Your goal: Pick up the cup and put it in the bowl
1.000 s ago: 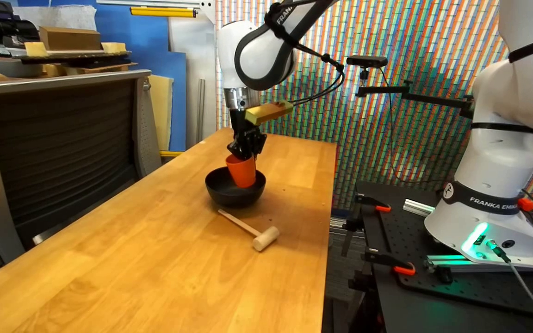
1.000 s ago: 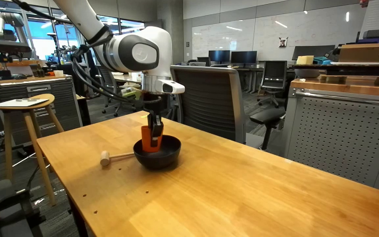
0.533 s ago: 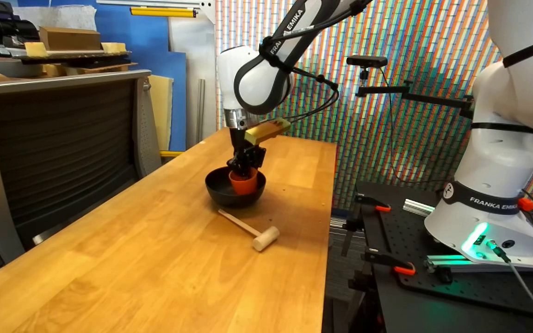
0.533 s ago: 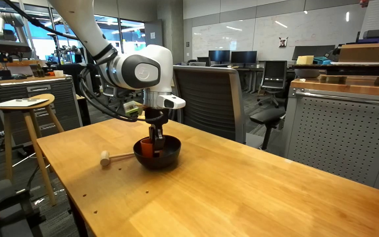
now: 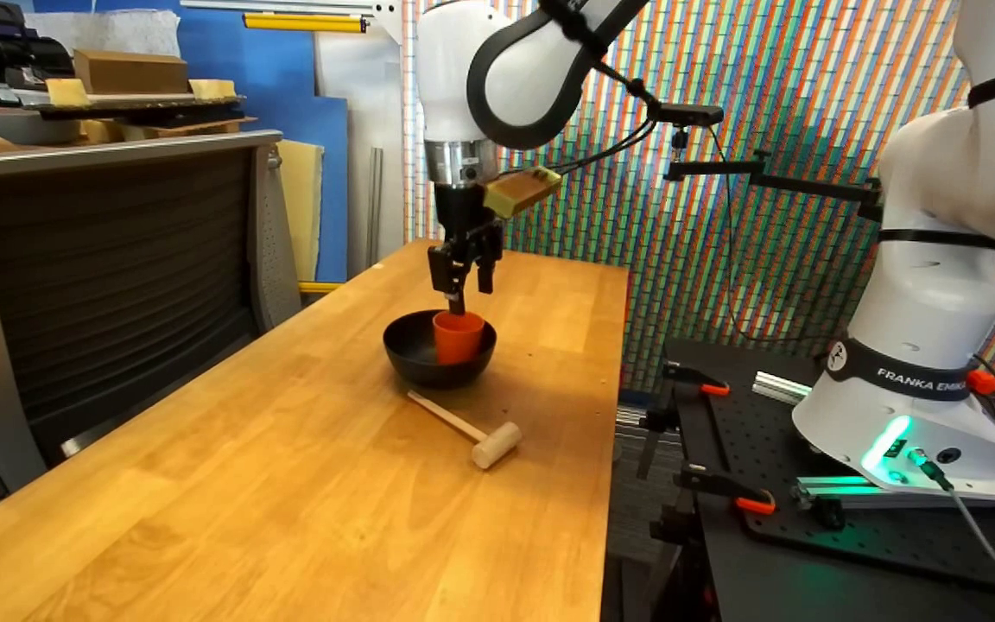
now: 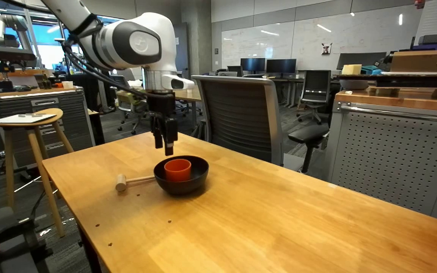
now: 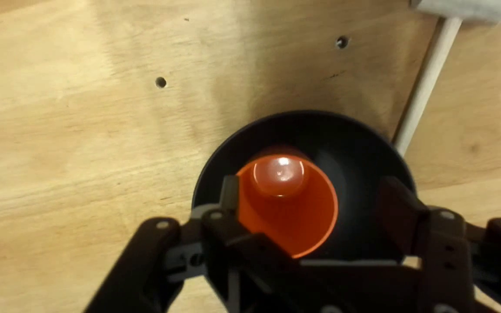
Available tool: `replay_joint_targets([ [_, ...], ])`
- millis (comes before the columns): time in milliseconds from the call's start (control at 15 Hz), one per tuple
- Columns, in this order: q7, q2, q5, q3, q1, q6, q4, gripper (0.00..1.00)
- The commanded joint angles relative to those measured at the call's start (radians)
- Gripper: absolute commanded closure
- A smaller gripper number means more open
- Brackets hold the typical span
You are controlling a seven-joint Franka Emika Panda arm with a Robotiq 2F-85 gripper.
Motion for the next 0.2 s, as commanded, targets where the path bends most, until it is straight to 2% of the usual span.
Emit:
replay_joint_targets([
  [0,-0.045,-0.049,0.009,0.031,-0.022,-0.037,-0.023,0.0],
  [67,-0.057,-0.085,0.015,0.039,-0.024,-0.051,-0.039,0.05],
  [133,-0.055,-0.093,0.014,0.04,-0.024,-0.051,-0.043,0.0],
])
